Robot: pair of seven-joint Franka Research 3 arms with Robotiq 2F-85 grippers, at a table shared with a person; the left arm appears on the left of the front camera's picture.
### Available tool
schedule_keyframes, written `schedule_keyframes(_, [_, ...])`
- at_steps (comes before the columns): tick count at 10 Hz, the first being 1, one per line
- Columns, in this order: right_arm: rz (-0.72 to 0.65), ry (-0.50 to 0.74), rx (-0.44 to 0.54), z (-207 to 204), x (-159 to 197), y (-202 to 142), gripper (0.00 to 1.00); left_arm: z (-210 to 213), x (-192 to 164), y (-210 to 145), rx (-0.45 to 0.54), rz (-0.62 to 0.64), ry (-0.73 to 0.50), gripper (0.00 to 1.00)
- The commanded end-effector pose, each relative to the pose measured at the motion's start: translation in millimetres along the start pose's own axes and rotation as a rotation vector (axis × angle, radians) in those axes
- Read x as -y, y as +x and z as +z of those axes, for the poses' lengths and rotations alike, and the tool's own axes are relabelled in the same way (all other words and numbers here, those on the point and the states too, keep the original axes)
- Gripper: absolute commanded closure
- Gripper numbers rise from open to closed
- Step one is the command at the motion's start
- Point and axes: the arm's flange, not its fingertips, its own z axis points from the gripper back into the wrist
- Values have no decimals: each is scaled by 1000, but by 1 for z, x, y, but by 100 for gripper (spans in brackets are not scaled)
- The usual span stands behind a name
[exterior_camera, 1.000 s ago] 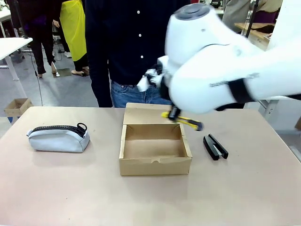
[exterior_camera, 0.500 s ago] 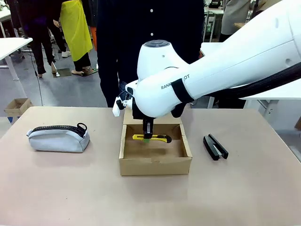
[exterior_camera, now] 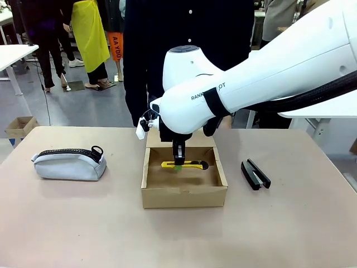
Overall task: Pack the items into the box.
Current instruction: Pick up the item indicated by the person and place it inside the Mailer Box.
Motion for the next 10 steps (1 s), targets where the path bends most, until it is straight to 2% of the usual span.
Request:
schedule_keyframes(1, [19, 35, 18, 5, -2, -3, 13, -1, 0, -1, 18, -20, -24, 0])
schedule_keyframes(2, [20, 36, 23, 5, -3, -4, 13, -1, 0, -1, 18, -20, -24, 0])
schedule_keyframes(3, [17, 33, 29, 7, -3, -5, 0, -1, 0, -1, 18, -20, -24, 0])
schedule_keyframes(4, [16, 31, 32, 9, -4, -6, 10, -1, 0, -1, 18, -20, -24, 0])
schedule_keyframes(5, [13, 29, 36, 9, -4, -7, 0, -1, 0, -1, 18, -20, -24, 0])
schedule_keyframes(8, [27, 17, 41, 17, -9, -9, 0, -1, 0, -1, 18, -20, -24, 0])
schedule_keyframes(10, [-32, -24, 55, 45, -29, -31, 0, -1, 0, -1, 18, -20, -24, 0])
